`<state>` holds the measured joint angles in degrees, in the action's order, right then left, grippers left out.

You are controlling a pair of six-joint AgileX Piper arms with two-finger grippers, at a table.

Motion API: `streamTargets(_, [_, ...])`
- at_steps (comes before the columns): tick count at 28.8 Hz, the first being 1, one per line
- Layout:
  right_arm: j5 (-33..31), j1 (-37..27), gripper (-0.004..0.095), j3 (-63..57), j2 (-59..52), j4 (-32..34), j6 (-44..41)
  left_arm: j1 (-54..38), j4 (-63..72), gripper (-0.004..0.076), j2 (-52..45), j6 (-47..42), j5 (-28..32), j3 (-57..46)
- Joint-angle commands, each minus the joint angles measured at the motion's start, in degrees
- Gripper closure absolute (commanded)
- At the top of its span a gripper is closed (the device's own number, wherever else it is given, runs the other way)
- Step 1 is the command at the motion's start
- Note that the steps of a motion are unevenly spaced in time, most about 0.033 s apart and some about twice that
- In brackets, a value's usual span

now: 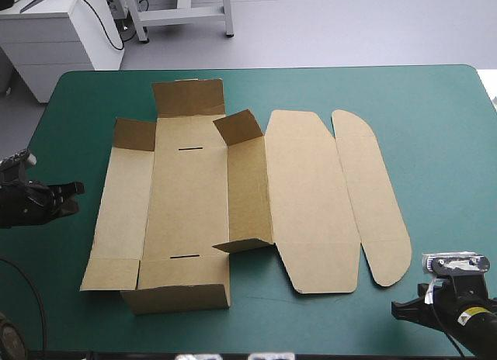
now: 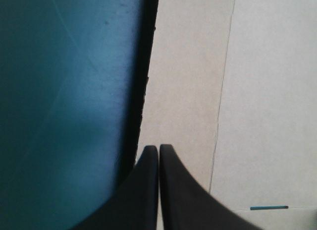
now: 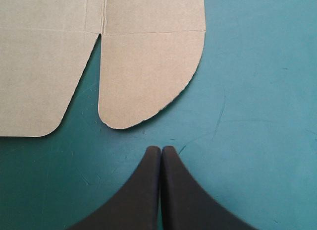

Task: Fold the box

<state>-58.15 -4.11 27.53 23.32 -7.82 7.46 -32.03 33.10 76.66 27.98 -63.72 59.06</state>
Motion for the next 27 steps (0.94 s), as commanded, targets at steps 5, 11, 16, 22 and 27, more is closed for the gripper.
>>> streamTargets(5, [2.5,0.1,0.0928,1.2,0.3,-0.5,0.2,-5.7,12.7,0.0732,4.7,8.7,-7.2,0.7])
streamTargets(11, [2.5,0.1,0.0928,1.2,0.3,-0.5,0.2,-5.7,13.0,0.0732,9.3,11.2,-10.0,0.7])
streamTargets(16, [2.5,0.1,0.0928,1.2,0.3,-0.5,0.2,-5.7,13.4,0.0732,10.2,11.3,-9.2,0.7])
streamTargets(22, [2.5,0.1,0.0928,1.2,0.3,-0.5,0.2,-5.7,13.3,0.0729,10.2,11.4,-10.1,0.7])
streamTargets(27, [2.5,0.1,0.0928,1.2,0.3,-0.5,0.2,-5.7,12.8,0.0617,10.2,11.4,-10.2,0.7])
